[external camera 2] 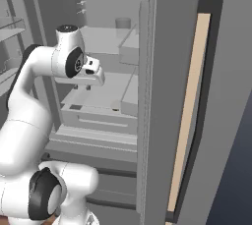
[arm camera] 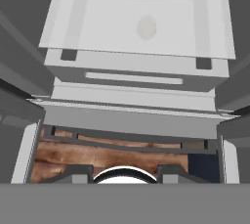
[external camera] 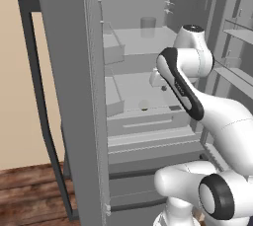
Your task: Fully open the fridge drawer.
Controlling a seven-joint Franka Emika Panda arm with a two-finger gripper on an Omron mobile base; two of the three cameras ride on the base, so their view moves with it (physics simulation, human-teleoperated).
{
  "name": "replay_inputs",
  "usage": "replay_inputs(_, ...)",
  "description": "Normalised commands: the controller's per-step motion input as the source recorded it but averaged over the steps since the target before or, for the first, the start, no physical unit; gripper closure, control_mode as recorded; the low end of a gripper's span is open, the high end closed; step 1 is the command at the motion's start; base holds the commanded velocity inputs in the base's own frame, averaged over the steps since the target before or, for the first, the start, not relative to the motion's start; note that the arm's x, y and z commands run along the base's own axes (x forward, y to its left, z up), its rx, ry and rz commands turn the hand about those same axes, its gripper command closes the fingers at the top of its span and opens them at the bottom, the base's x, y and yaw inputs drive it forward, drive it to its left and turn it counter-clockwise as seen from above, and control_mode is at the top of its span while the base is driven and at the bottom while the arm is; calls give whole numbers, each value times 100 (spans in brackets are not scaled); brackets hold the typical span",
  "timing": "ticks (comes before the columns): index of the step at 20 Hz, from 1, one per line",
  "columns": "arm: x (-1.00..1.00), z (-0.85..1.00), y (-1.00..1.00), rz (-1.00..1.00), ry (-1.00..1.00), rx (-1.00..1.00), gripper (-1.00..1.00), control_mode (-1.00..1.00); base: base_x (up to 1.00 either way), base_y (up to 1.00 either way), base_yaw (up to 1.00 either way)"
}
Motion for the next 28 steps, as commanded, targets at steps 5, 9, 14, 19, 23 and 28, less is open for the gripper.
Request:
replay_inputs(5,-1,-6,0,0,1,0,-100,-100,0,0,0)
replay_inputs(9,-4,-34,-5,-1,4,0,-100,-100,0,0,0)
replay_inputs(14,0,-71,0,-6,2,0,-100,-100,0,0,0)
replay_inputs(19,3,-68,2,-6,3,0,-100,-100,0,0,0)
replay_inputs(23,6,-51,0,-5,0,0,-100,-100,0,0,0)
replay_inputs(28,11,-23,0,-3,0,0,-100,-100,0,0,0)
